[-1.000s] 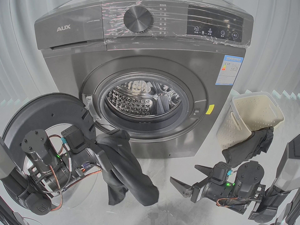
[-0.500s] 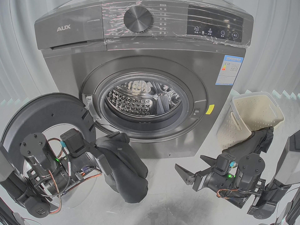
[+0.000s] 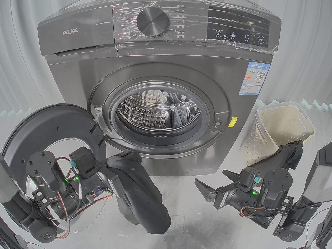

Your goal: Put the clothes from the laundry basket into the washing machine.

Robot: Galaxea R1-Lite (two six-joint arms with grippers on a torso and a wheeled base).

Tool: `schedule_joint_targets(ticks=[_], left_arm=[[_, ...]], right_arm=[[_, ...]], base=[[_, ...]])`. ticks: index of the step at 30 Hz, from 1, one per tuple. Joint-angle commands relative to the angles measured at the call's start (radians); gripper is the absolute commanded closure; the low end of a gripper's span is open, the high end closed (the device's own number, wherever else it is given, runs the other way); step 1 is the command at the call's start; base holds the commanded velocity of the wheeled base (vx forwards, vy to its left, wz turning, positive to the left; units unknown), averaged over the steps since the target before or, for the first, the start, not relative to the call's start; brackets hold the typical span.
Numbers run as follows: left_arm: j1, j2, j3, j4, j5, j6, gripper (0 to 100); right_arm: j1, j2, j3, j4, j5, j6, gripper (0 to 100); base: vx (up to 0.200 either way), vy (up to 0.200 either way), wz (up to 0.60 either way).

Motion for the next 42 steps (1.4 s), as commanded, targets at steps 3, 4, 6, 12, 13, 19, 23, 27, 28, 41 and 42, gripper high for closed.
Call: schedule_joint_targets(ticks=[3, 4, 6, 12, 13, 19, 23, 27, 28, 41, 42], left_arm=[[-0.017, 0.039, 0.004, -0.001, 0.004, 0.015, 100], [-0.017, 0.039, 0.004, -0.001, 0.004, 0.015, 100], [-0.022, 0.046, 0.016, -0.003, 0.004, 0.038, 100], [-0.022, 0.061, 0.016, -0.003, 0.002, 0.044, 100], [-0.022, 0.062, 0.013, -0.001, 0.002, 0.044, 100], [-0.025, 0.075, 0.013, -0.003, 0.002, 0.044, 100], [-0.039, 0.076, 0.012, -0.003, 0.004, 0.036, 100], [-0.065, 0.075, 0.009, -0.004, 0.004, 0.027, 100], [-0.066, 0.075, 0.006, -0.003, 0.004, 0.021, 100], [-0.088, 0.248, -0.162, -0.003, 0.035, -0.022, 100], [-0.088, 0.279, -0.199, -0.003, 0.035, -0.024, 100]], right_arm=[[0.001, 0.004, 0.001, -0.001, 0.0, 0.0, 0], [0.001, 0.004, 0.001, -0.001, 0.0, 0.0, 0], [-0.001, 0.004, 0.001, -0.001, 0.0, 0.0, 0], [0.001, 0.003, 0.003, -0.001, -0.002, 0.0, 0], [0.002, 0.004, 0.003, -0.001, -0.002, 0.0, 0], [0.01, 0.007, 0.003, -0.001, -0.002, 0.0, 0], [0.013, 0.007, 0.004, -0.001, -0.002, 0.0, 0], [0.016, 0.006, 0.007, -0.001, -0.002, 0.0, 0], [0.019, 0.006, 0.007, -0.001, -0.002, 0.0, 0], [0.056, 0.003, 0.01, -0.001, -0.02, 0.0, 0], [0.056, 0.001, 0.012, -0.001, -0.02, 0.0, 0]], base=[[0.0, 0.0, 0.0], [0.0, 0.0, 0.0], [0.0, 0.0, 0.0], [0.1, 0.0, 0.0], [0.2, 0.0, 0.0], [0.167, 0.0, 0.0], [0.0, 0.0, 0.0], [0.0, 0.0, 0.0], [0.0, 0.0, 0.0], [0.0, 0.0, 0.0], [0.0, 0.0, 0.0]])
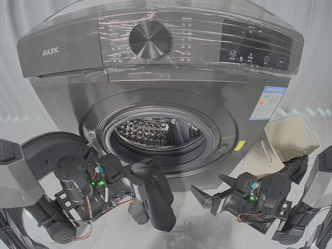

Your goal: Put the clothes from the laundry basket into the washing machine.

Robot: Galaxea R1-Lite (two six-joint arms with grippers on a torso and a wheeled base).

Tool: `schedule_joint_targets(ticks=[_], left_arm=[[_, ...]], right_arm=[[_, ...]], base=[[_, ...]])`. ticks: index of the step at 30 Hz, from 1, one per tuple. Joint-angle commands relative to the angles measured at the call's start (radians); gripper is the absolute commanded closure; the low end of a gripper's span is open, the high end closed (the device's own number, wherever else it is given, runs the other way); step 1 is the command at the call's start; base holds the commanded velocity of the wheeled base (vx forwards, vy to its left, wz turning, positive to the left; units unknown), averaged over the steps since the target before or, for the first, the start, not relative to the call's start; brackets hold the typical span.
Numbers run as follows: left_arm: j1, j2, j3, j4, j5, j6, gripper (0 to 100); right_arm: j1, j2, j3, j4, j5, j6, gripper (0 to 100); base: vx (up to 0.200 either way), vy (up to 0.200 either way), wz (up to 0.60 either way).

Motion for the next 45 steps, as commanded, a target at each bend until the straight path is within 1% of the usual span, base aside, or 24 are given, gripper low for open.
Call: schedule_joint_targets(ticks=[1, 2, 3, 7, 11, 17, 22, 25, 29, 32, 35, 37, 38, 39, 40, 42, 45], left_arm=[[-0.001, 0.16, -0.138, -0.019, 0.004, -0.013, 100], [-0.001, 0.16, -0.138, -0.019, 0.004, -0.013, 100], [0.006, 0.192, -0.188, -0.018, 0.002, -0.014, 100], [0.011, 0.245, -0.271, -0.016, 0.005, -0.016, 100], [0.015, 0.284, -0.303, -0.016, 0.008, -0.016, 100], [0.035, 0.37, -0.405, -0.018, 0.012, -0.016, 100], [0.066, 0.469, -0.559, -0.013, 0.019, -0.017, 100], [0.089, 0.541, -0.662, -0.007, 0.053, -0.01, 100], [0.1, 0.6, -0.753, 0.016, 0.058, -0.008, 100], [0.1, 0.613, -0.783, 0.05, 0.058, -0.008, 100], [0.101, 0.63, -0.851, 0.128, 0.061, -0.008, 100], [0.103, 0.633, -0.909, 0.189, 0.074, -0.005, 100], [0.103, 0.633, -0.909, 0.189, 0.074, -0.005, 100], [0.104, 0.639, -0.968, 0.255, 0.108, -0.002, 100], [0.104, 0.646, -1.001, 0.281, 0.12, -0.002, 100], [0.121, 0.666, -1.076, 0.335, 0.133, 0.001, 100], [0.141, 0.703, -1.184, 0.405, 0.136, 0.018, 100]], right_arm=[[0.008, -0.003, 0.0, 0.0, -0.002, 0.0, 0], [0.008, -0.003, 0.0, 0.0, -0.002, 0.0, 0], [0.006, -0.006, 0.0, 0.0, -0.002, 0.0, 0], [0.006, -0.011, 0.0, 0.0, -0.002, 0.0, 0], [0.006, -0.009, 0.0, 0.0, -0.002, 0.0, 0], [0.009, -0.005, 0.0, 0.0, -0.002, 0.0, 0], [0.017, -0.001, 0.0, 0.0, -0.002, 0.0, 0], [0.017, 0.0, 0.0, 0.0, -0.002, 0.0, 0], [0.019, 0.005, -0.001, 0.0, -0.004, 0.002, 0], [0.02, 0.011, -0.003, 0.0, -0.004, 0.002, 0], [0.02, 0.012, -0.003, 0.0, -0.004, 0.002, 0], [0.02, 0.015, -0.001, 0.0, -0.004, 0.002, 0], [0.02, 0.015, -0.001, 0.0, -0.004, 0.002, 0], [0.02, 0.017, -0.001, 0.0, -0.004, 0.002, 0], [0.02, 0.019, 0.0, 0.0, -0.004, 0.002, 0], [0.02, 0.019, 0.0, 0.0, -0.004, 0.002, 0], [0.02, 0.019, 0.0, 0.0, -0.004, 0.002, 0]], base=[[0.0, 0.0, 0.0], [0.0, 0.0, 0.0], [0.0, 0.0, 0.0], [0.0, 0.0, 0.0], [0.0, 0.0, 0.0], [0.0, 0.0, 0.0], [0.0, 0.0, 0.0], [0.0, 0.0, 0.0], [0.0, 0.0, 0.0], [0.0, 0.0, 0.0], [0.0, 0.0, 0.0], [0.0, 0.0, 0.0], [0.0, 0.0, 0.0], [0.0, 0.0, 0.0], [0.0, 0.0, 0.0], [0.0, 0.0, 0.0], [0.0, 0.0, 0.0]])
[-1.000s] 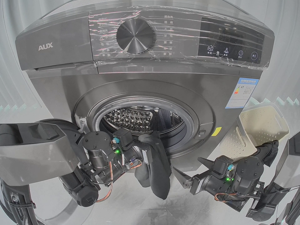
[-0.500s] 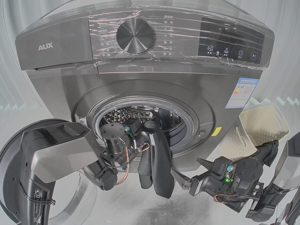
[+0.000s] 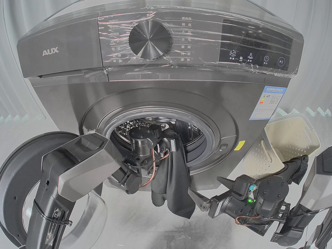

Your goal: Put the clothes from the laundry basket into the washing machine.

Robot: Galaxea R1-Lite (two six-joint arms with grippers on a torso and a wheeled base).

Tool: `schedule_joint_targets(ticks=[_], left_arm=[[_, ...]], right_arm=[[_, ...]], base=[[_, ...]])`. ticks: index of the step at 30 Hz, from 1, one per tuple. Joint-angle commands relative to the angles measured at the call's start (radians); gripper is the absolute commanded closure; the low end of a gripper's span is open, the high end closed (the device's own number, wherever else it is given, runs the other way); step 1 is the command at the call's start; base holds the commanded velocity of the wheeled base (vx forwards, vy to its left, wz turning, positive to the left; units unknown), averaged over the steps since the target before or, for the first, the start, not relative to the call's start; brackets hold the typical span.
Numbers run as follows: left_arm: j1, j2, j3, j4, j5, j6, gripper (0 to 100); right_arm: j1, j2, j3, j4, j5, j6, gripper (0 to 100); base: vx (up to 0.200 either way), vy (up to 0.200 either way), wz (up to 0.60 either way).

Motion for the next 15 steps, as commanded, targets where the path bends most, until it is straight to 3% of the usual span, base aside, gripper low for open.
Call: schedule_joint_targets(ticks=[1, 7, 8, 15], left_arm=[[0.034, 0.074, -0.183, 0.107, 0.028, 0.02, 100], [0.068, 0.159, -0.403, 0.181, 0.112, 0.04, 100], [0.086, 0.185, -0.481, 0.206, 0.153, 0.047, 100], [0.1, 0.188, -0.502, 0.213, 0.164, 0.04, 100]], right_arm=[[0.001, 0.007, 0.001, -0.001, 0.0, 0.0, 0], [-0.001, 0.007, 0.001, -0.001, 0.0, 0.0, 0], [-0.001, 0.007, 0.001, -0.001, 0.0, -0.001, 0], [-0.001, 0.016, 0.001, -0.001, 0.0, 0.0, 0]], base=[[0.0, 0.0, 0.0], [0.0, 0.0, 0.0], [0.0, 0.0, 0.0], [0.0, 0.0, 0.0]])
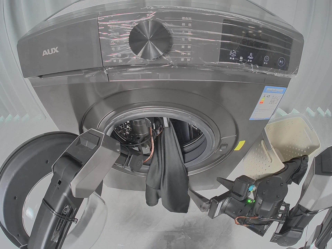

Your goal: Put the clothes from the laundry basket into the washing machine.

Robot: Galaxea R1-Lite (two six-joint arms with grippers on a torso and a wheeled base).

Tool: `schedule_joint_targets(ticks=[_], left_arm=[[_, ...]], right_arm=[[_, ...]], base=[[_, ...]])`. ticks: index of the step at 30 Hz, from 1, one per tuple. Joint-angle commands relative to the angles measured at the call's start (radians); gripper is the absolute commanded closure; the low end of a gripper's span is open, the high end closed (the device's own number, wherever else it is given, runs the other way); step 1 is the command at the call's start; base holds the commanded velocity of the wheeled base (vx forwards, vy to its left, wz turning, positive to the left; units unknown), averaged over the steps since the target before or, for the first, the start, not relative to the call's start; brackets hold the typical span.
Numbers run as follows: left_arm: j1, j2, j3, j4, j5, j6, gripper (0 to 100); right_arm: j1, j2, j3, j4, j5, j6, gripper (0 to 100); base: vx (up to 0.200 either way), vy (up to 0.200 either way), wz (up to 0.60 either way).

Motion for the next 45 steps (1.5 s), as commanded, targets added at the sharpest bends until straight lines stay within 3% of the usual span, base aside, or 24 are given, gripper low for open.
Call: schedule_joint_targets(ticks=[1, 9, 10, 19, 28, 30, 34, 45], left_arm=[[0.022, 0.042, -0.031, 0.011, 0.015, 0.002, 100], [0.024, 0.055, -0.024, 0.011, 0.014, 0.005, 100], [0.024, 0.058, -0.022, 0.011, 0.012, 0.007, 0], [0.01, 0.062, -0.011, 0.007, 0.011, 0.007, 0], [-0.03, -0.027, 0.144, 0.019, 0.003, 0.002, 0], [-0.047, -0.08, 0.262, 0.056, -0.022, 0.002, 0], [-0.057, -0.109, 0.365, 0.062, -0.075, 0.008, 0], [-0.071, -0.103, 0.443, 0.059, -0.115, 0.028, 0]], right_arm=[[0.001, 0.009, 0.0, 0.0, 0.0, 0.0, 0], [0.001, 0.017, 0.0, 0.0, 0.0, 0.0, 0], [0.001, 0.017, 0.0, 0.0, 0.0, 0.0, 0], [0.001, 0.017, 0.0, 0.0, 0.0, 0.0, 0], [0.001, 0.017, 0.0, 0.0, 0.0, 0.0, 0], [0.006, 0.017, 0.0, 0.0, 0.0, 0.0, 0], [0.006, 0.017, 0.0, 0.0, 0.0, 0.0, 0], [0.009, 0.018, -0.002, 0.0, 0.0, 0.0, 0]], base=[[0.0, 0.0, 0.0], [0.0, 0.0, 0.0], [0.0, 0.0, 0.0], [0.0, 0.0, 0.0], [0.0, 0.0, 0.0], [0.0, 0.0, 0.0], [0.0, 0.0, 0.0], [0.0, 0.0, 0.0]])
